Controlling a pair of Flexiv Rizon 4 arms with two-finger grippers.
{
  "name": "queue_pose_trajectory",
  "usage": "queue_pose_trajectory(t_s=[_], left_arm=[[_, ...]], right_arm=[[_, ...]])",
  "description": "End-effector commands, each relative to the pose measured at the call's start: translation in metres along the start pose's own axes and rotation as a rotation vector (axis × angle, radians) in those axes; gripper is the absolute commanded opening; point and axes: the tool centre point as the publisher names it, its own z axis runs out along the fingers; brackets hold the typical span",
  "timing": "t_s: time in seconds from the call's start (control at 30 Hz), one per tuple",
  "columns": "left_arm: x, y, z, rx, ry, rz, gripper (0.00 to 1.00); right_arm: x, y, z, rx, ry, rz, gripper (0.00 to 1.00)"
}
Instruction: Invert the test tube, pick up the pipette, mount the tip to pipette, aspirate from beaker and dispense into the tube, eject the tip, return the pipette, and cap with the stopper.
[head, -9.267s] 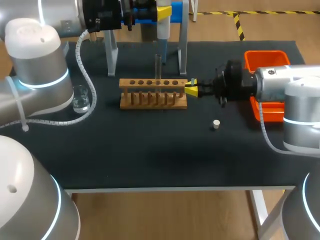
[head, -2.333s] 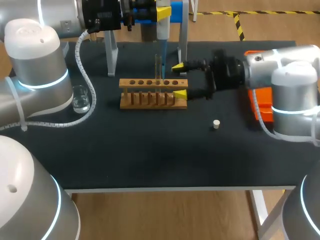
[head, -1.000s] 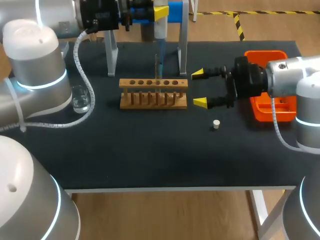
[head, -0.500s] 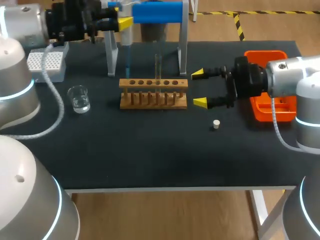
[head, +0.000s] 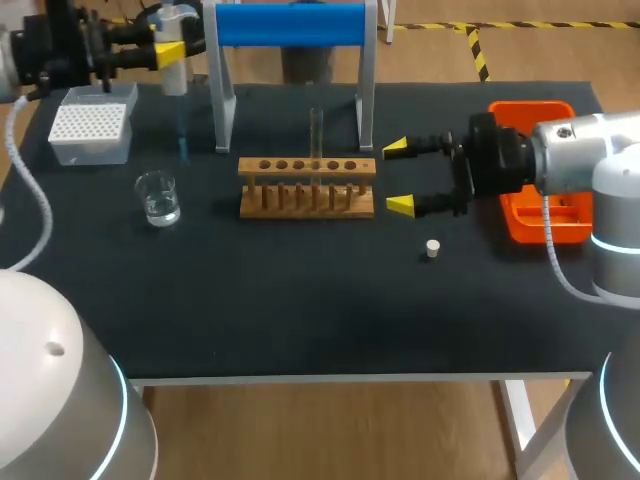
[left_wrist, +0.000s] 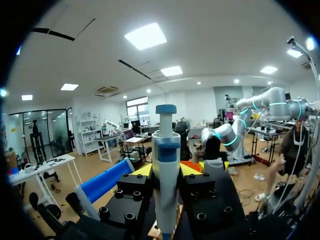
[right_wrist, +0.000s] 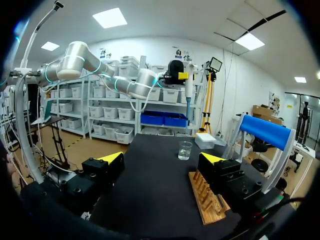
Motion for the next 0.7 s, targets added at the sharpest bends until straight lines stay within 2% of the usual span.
queue_pose_trajectory(t_s=[0.03,0.3,0.7], left_arm=[[-0.007,0.007,-0.017,0.003,0.000,0.003,0.00],[-0.024,0.017,-0.029,-0.002,-0.018,0.015,0.00],[-0.038,0.031,-0.042,0.015,-0.041,0.005,0.00]], right_arm=[[0.000,0.000,-0.001,0.002,0.001,0.000,1.00],[0.000,0.000,-0.001,0.002,0.001,0.000,1.00],[0.000,0.000,-0.001,0.002,0.001,0.000,1.00]])
